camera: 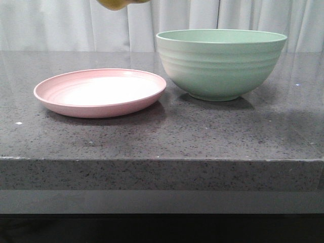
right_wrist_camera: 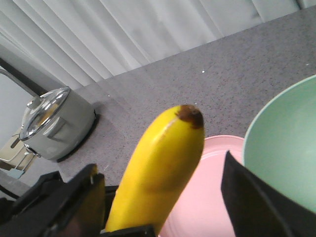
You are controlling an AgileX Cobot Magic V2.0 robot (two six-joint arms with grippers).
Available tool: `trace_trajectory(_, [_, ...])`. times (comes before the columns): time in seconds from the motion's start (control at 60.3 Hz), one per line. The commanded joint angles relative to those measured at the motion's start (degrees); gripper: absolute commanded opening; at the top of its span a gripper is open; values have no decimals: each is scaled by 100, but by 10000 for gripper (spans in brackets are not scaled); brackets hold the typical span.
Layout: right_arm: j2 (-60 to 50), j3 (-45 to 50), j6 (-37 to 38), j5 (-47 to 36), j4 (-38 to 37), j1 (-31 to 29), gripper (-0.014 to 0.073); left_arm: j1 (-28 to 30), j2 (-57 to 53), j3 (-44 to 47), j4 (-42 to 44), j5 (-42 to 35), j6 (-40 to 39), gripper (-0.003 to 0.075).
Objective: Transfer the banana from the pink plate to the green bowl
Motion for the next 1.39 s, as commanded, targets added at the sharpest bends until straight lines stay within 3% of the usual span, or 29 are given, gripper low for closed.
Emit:
trace_trajectory(0.0, [33, -278, -16, -506, 132, 37, 520, -49, -158, -177, -32, -533, -44, 218])
trace_trajectory(0.348, [461, -311, -10, -814, 338, 37, 520, -49, -158, -177, -32, -533, -44, 218])
trace_trajectory(0.713, [968, -1003, -10, -367, 381, 222, 515, -49, -158, -177, -32, -533, -44, 218])
trace_trajectory(0.962, [1009, -1022, -10, -279, 394, 222, 255, -49, -158, -177, -17, -533, -44, 223])
trace_trajectory(1.061, [1009, -1022, -10, -279, 394, 222, 188, -49, -158, -177, 6, -522, -44, 225])
trace_trajectory(1.144, [1009, -1022, -10, -279, 394, 222, 152, -49, -158, -177, 6, -522, -44, 262])
trace_trajectory(1.376, [1009, -1022, -10, -279, 394, 222, 129, -49, -158, -177, 63, -512, -44, 509])
